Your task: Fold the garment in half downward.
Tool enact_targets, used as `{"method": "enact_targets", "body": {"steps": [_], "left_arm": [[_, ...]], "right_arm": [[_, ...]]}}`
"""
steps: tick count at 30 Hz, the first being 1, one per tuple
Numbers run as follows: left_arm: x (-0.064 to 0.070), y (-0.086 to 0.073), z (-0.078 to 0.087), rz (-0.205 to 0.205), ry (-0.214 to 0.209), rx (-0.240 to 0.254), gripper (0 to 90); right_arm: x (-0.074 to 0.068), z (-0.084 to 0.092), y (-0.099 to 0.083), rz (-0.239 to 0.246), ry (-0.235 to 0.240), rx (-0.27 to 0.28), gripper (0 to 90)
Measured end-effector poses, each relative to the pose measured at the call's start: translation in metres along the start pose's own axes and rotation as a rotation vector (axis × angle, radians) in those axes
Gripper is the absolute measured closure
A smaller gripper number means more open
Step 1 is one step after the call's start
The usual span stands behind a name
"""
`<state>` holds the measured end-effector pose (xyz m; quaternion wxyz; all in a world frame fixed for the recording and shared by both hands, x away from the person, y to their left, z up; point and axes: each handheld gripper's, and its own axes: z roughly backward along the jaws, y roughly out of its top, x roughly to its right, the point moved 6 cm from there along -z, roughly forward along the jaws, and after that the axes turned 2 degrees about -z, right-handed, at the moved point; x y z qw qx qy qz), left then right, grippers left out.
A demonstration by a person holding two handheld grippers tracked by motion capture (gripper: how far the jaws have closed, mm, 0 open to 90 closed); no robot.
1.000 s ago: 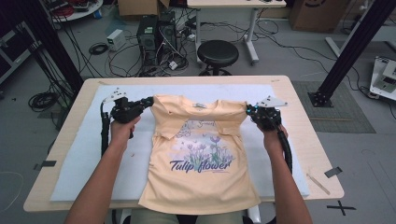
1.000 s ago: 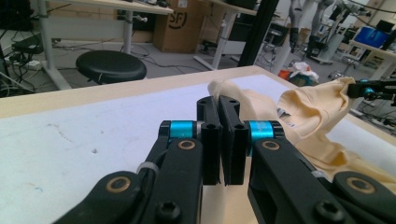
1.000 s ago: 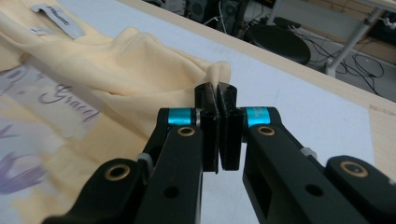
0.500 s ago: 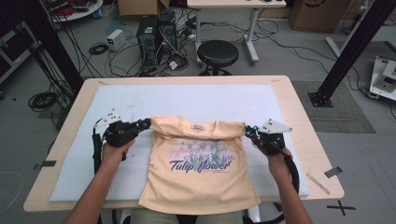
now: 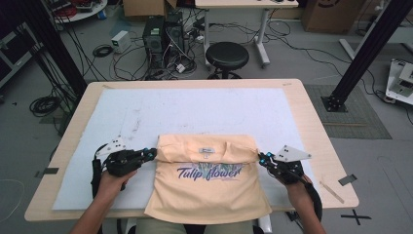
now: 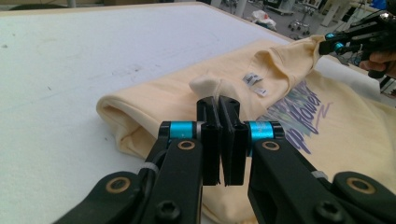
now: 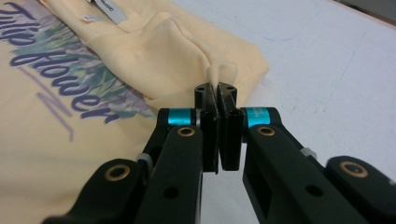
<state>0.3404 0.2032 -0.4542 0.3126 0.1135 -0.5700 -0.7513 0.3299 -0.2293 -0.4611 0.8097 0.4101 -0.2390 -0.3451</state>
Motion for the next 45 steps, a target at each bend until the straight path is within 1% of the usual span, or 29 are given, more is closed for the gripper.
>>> {"method": "enact_targets", "body": {"steps": [2, 4, 8, 10, 11, 12, 13, 14, 15, 17, 19, 21, 23, 26, 28, 29, 31, 32, 33, 34, 35, 36, 37, 39, 41, 42, 43, 44, 45], "left_arm": [[0.003, -0.006, 0.003, -0.002, -0.008, -0.024, 87.3], [0.006, -0.011, 0.007, -0.004, -0.017, -0.051, 87.3], [0.012, -0.022, 0.013, 0.014, -0.045, -0.087, 87.3], [0.015, -0.024, 0.015, 0.009, -0.057, -0.107, 87.1], [0.015, -0.023, 0.016, 0.002, -0.056, -0.104, 86.9], [0.013, -0.02, 0.016, 0.006, -0.05, -0.094, 85.9], [0.011, -0.016, 0.017, 0.025, -0.038, -0.083, 80.3], [0.007, -0.011, 0.016, 0.047, -0.023, -0.066, 69.7], [0.002, -0.006, 0.016, 0.069, -0.006, -0.059, 61.3], [-0.009, 0.003, 0.014, 0.123, 0.037, -0.026, 47.7], [-0.017, 0.01, 0.012, 0.142, 0.067, 0.002, 44.8], [-0.028, 0.016, 0.003, 0.132, 0.114, -0.003, 42.4], [-0.038, 0.02, -0.006, 0.148, 0.135, -0.002, 42.1], [-0.054, 0.024, -0.022, 0.175, 0.169, -0.023, 41.0], [-0.063, 0.021, -0.035, 0.219, 0.171, -0.069, 40.1], [-0.066, 0.019, -0.041, 0.226, 0.17, -0.099, 37.7], [-0.07, 0.013, -0.051, 0.226, 0.175, -0.155, 36.3], [-0.07, 0.011, -0.054, 0.224, 0.169, -0.171, 37.4], [-0.071, 0.009, -0.056, 0.225, 0.16, -0.178, 42.3], [-0.071, 0.007, -0.057, 0.225, 0.159, -0.183, 47.1], [-0.072, 0.006, -0.057, 0.23, 0.164, -0.184, 47.6], [-0.072, 0.006, -0.057, 0.23, 0.162, -0.181, 48.6], [-0.071, 0.007, -0.056, 0.227, 0.167, -0.172, 49.3], [-0.071, 0.009, -0.053, 0.213, 0.177, -0.157, 49.2], [-0.072, 0.009, -0.052, 0.217, 0.182, -0.151, 48.8], [-0.072, 0.008, -0.052, 0.22, 0.18, -0.164, 48.4], [-0.072, 0.006, -0.053, 0.232, 0.178, -0.174, 48.2], [-0.072, 0.004, -0.054, 0.23, 0.175, -0.192, 48.1], [-0.071, 0.003, -0.056, 0.235, 0.172, -0.208, 48.1]], "right_arm": [[-0.004, 0.004, -0.005, -0.006, 0.009, -0.003, 89.4], [-0.007, 0.007, -0.01, 0.01, 0.022, -0.019, 89.5], [-0.012, 0.012, -0.018, 0.024, 0.046, -0.039, 89.4], [-0.016, 0.015, -0.02, 0.011, 0.065, -0.048, 89.0], [-0.016, 0.017, -0.02, 0.008, 0.071, -0.048, 88.6], [-0.017, 0.018, -0.02, 0.004, 0.076, -0.051, 86.4], [-0.015, 0.019, -0.018, -0.004, 0.072, -0.044, 77.7], [-0.012, 0.02, -0.015, -0.04, 0.07, -0.038, 68.4], [-0.009, 0.021, -0.011, -0.088, 0.072, -0.025, 64.5], [0.001, 0.023, -0.002, -0.135, 0.051, 0.012, 55.7], [0.012, 0.022, 0.005, -0.174, 0.016, 0.015, 53.4], [0.024, 0.016, 0.011, -0.188, -0.01, 0.019, 52.4], [0.033, 0.007, 0.016, -0.235, -0.035, 0.007, 52.5], [0.043, -0.014, 0.024, -0.313, -0.017, 0.01, 53.3], [0.045, -0.031, 0.028, -0.343, 0.014, -0.008, 53.3], [0.045, -0.04, 0.029, -0.351, 0.02, -0.028, 53.5], [0.044, -0.053, 0.03, -0.362, 0.033, -0.08, 58.2], [0.043, -0.06, 0.028, -0.36, 0.037, -0.107, 60.0], [0.043, -0.065, 0.026, -0.363, 0.051, -0.129, 64.0], [0.042, -0.069, 0.024, -0.373, 0.071, -0.154, 71.1], [0.042, -0.07, 0.022, -0.366, 0.086, -0.169, 81.2], [0.042, -0.069, 0.021, -0.342, 0.089, -0.17, 86.5], [0.043, -0.066, 0.022, -0.316, 0.074, -0.159, 87.8], [0.043, -0.06, 0.024, -0.292, 0.039, -0.139, 88.2], [0.042, -0.056, 0.023, -0.264, -0.014, -0.148, 88.0], [0.041, -0.056, 0.022, -0.257, -0.024, -0.155, 86.5], [0.04, -0.056, 0.023, -0.267, -0.024, -0.149, 83.2], [0.04, -0.056, 0.024, -0.28, -0.026, -0.131, 76.9], [0.041, -0.056, 0.026, -0.306, -0.015, -0.1, 66.3]]}}
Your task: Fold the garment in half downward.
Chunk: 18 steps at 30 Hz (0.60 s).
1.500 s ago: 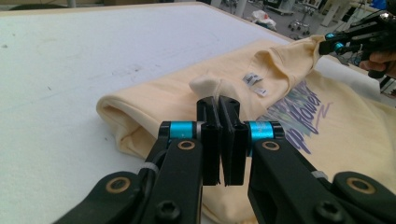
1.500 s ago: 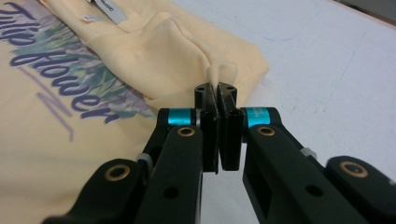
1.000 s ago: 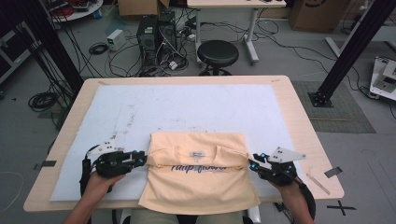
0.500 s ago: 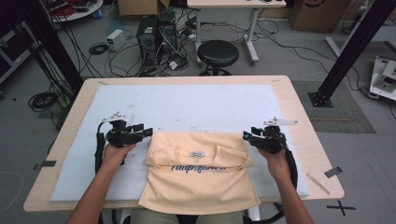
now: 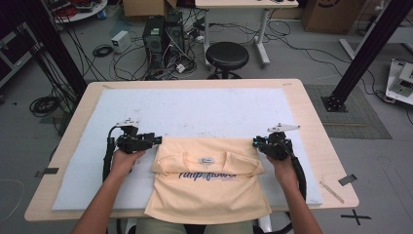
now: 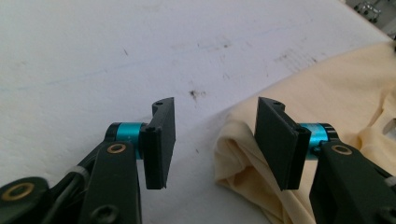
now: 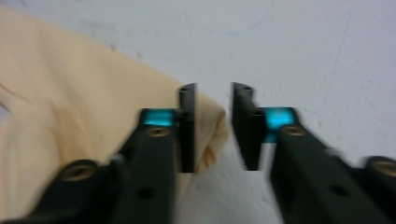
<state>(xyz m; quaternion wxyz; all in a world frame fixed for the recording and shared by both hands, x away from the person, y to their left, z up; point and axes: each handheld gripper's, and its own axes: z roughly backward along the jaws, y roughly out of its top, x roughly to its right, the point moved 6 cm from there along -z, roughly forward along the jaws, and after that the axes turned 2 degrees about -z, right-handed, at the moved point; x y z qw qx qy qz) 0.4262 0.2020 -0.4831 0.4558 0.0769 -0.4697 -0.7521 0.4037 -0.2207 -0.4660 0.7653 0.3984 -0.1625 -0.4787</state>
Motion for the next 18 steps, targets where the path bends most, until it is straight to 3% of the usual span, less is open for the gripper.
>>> {"method": "enact_targets", "body": {"steps": [1, 2, 4, 5, 7, 8, 12, 15, 16, 18], "left_arm": [[0.0, -0.001, -0.001, 0.007, -0.001, -0.009, 48.3], [0.001, -0.002, -0.002, 0.011, -0.005, -0.017, 49.6], [0.003, -0.003, -0.002, -0.001, -0.046, -0.026, 64.1], [0.005, -0.002, -0.002, -0.009, -0.045, -0.02, 77.2], [0.006, 0.001, -0.001, -0.011, -0.033, -0.008, 82.2], [0.005, 0.003, 0.0, -0.004, -0.026, 0.009, 82.7], [-0.001, 0.016, 0.002, 0.027, 0.003, 0.107, 83.5], [-0.006, 0.028, -0.003, 0.029, 0.038, 0.13, 83.6], [-0.007, 0.035, -0.005, 0.027, 0.05, 0.159, 83.6], [-0.01, 0.044, -0.009, 0.036, 0.062, 0.182, 83.6]], "right_arm": [[0.0, -0.001, 0.002, -0.045, 0.022, 0.02, 57.6], [0.0, -0.004, 0.004, -0.074, 0.036, 0.016, 56.3], [-0.001, -0.013, 0.002, -0.069, 0.043, -0.031, 56.4], [-0.001, -0.017, 0.0, -0.057, 0.05, -0.056, 61.8], [-0.002, -0.019, -0.003, -0.051, 0.067, -0.096, 82.5], [-0.001, -0.018, -0.002, -0.041, 0.063, -0.082, 83.7], [0.012, -0.013, 0.01, -0.023, -0.007, -0.021, 84.8], [0.022, -0.016, 0.024, 0.002, -0.057, 0.026, 84.8], [0.024, -0.017, 0.029, 0.014, -0.068, 0.043, 84.7], [0.029, -0.022, 0.043, 0.045, -0.123, 0.072, 84.8]]}}
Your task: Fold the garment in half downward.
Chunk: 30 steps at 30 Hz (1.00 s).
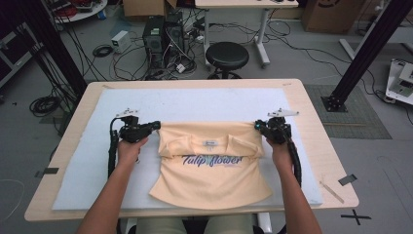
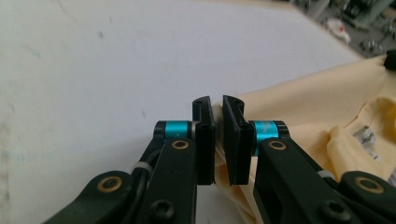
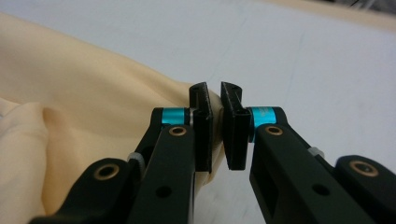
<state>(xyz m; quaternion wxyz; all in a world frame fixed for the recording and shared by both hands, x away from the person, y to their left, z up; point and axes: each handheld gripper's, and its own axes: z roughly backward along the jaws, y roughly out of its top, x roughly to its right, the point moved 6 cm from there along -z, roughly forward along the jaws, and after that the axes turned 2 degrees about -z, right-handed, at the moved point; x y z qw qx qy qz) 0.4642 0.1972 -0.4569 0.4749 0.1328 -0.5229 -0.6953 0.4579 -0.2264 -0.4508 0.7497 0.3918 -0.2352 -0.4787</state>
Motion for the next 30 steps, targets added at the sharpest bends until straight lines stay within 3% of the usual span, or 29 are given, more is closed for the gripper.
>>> {"method": "enact_targets", "body": {"steps": [3, 4, 6, 9, 12, 15, 17, 20, 26, 30], "left_arm": [[-0.004, 0.009, -0.008, -0.006, 0.023, 0.052, 83.6], [-0.007, 0.01, -0.012, 0.006, 0.03, 0.038, 83.6], [-0.01, 0.012, -0.019, -0.007, 0.052, 0.032, 83.5], [-0.011, 0.017, -0.028, -0.015, 0.063, 0.055, 83.5], [-0.015, 0.011, -0.036, 0.009, 0.064, 0.019, 82.4], [-0.017, 0.005, -0.034, 0.034, 0.089, 0.01, 66.6], [-0.016, 0.003, -0.027, 0.035, 0.092, 0.009, 55.0], [-0.012, 0.001, -0.012, 0.023, 0.087, 0.027, 50.9], [0.002, -0.008, 0.018, -0.026, 0.073, 0.043, 44.3], [0.013, -0.021, 0.037, -0.052, 0.061, 0.038, 43.7]], "right_arm": [[0.006, -0.012, 0.015, 0.037, -0.056, 0.02, 84.8], [0.008, -0.015, 0.018, 0.04, -0.066, 0.023, 84.8], [0.013, -0.026, 0.022, 0.04, -0.091, 0.021, 84.7], [0.018, -0.037, 0.023, 0.002, -0.112, 0.031, 84.7], [0.02, -0.046, 0.019, -0.052, -0.103, 0.025, 84.3], [0.016, -0.048, 0.017, -0.062, -0.08, 0.007, 77.9], [0.015, -0.043, 0.017, -0.075, -0.074, 0.005, 64.6], [0.015, -0.026, 0.021, -0.114, -0.057, 0.052, 58.7], [0.008, 0.012, 0.017, -0.031, -0.081, 0.101, 53.2], [0.001, 0.037, 0.003, -0.019, -0.07, 0.119, 50.7]]}}
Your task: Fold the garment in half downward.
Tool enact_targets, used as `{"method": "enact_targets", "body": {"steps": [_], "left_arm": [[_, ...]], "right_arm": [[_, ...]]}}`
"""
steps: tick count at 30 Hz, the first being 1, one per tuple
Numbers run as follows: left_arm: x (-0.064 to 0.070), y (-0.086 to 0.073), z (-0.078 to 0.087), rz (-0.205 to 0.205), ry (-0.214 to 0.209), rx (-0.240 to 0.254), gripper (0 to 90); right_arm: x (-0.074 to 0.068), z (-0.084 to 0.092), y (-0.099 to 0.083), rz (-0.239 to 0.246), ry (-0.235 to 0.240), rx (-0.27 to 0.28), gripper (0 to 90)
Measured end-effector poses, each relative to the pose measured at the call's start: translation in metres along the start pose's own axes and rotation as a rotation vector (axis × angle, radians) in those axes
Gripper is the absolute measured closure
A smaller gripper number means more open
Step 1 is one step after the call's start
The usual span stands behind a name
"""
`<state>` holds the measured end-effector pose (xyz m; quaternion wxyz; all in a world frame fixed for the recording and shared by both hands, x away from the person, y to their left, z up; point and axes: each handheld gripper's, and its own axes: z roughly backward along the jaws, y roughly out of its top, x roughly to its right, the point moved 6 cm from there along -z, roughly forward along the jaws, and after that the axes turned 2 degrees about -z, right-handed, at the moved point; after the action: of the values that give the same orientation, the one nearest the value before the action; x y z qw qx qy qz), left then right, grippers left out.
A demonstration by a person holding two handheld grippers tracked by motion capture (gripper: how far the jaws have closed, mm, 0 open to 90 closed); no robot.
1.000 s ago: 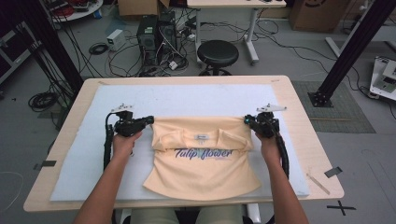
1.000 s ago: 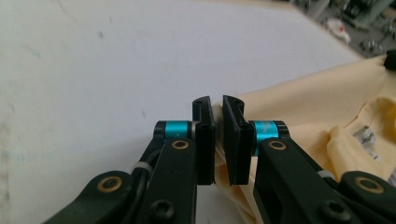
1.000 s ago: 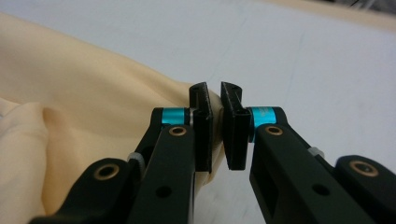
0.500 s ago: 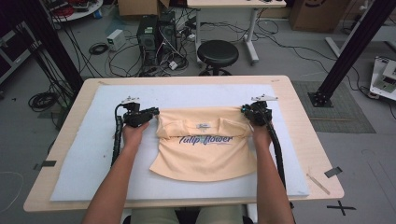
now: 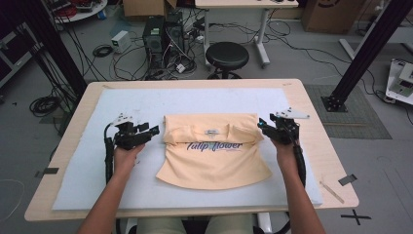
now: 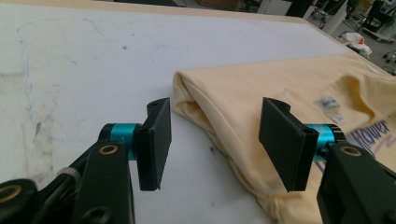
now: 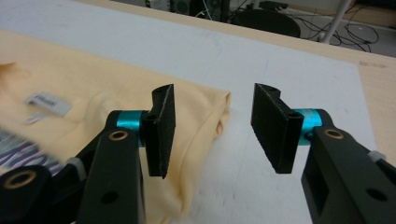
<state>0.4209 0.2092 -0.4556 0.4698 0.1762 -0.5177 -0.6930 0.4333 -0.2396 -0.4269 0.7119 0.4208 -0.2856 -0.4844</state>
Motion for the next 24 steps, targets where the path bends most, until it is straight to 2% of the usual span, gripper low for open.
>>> {"method": "enact_targets", "body": {"steps": [4, 8, 11, 13, 14, 15, 17, 22, 24], "left_arm": [[0.014, -0.017, 0.018, -0.033, -0.016, -0.022, 44.0], [0.031, -0.039, 0.037, -0.06, -0.039, -0.072, 45.4], [0.045, -0.052, 0.049, -0.058, -0.075, -0.091, 48.8], [0.056, -0.06, 0.055, -0.065, -0.093, -0.113, 52.5], [0.061, -0.065, 0.057, -0.074, -0.088, -0.133, 54.0], [0.065, -0.069, 0.058, -0.083, -0.087, -0.144, 57.0], [0.072, -0.075, 0.059, -0.095, -0.084, -0.168, 62.9], [0.081, -0.086, 0.055, -0.116, -0.047, -0.231, 65.1], [0.084, -0.086, 0.055, -0.123, -0.025, -0.229, 66.9]], "right_arm": [[-0.01, 0.024, -0.024, 0.011, 0.036, -0.011, 50.3], [-0.021, 0.045, -0.056, 0.073, 0.05, -0.075, 52.0], [-0.023, 0.058, -0.075, 0.034, 0.078, -0.104, 56.0], [-0.026, 0.065, -0.086, 0.021, 0.112, -0.131, 64.6], [-0.029, 0.068, -0.092, 0.02, 0.149, -0.157, 67.1], [-0.032, 0.07, -0.097, 0.034, 0.16, -0.178, 67.6], [-0.035, 0.074, -0.104, 0.049, 0.161, -0.208, 69.3], [-0.036, 0.078, -0.112, 0.047, 0.161, -0.237, 72.3], [-0.037, 0.079, -0.116, 0.049, 0.166, -0.254, 77.3]]}}
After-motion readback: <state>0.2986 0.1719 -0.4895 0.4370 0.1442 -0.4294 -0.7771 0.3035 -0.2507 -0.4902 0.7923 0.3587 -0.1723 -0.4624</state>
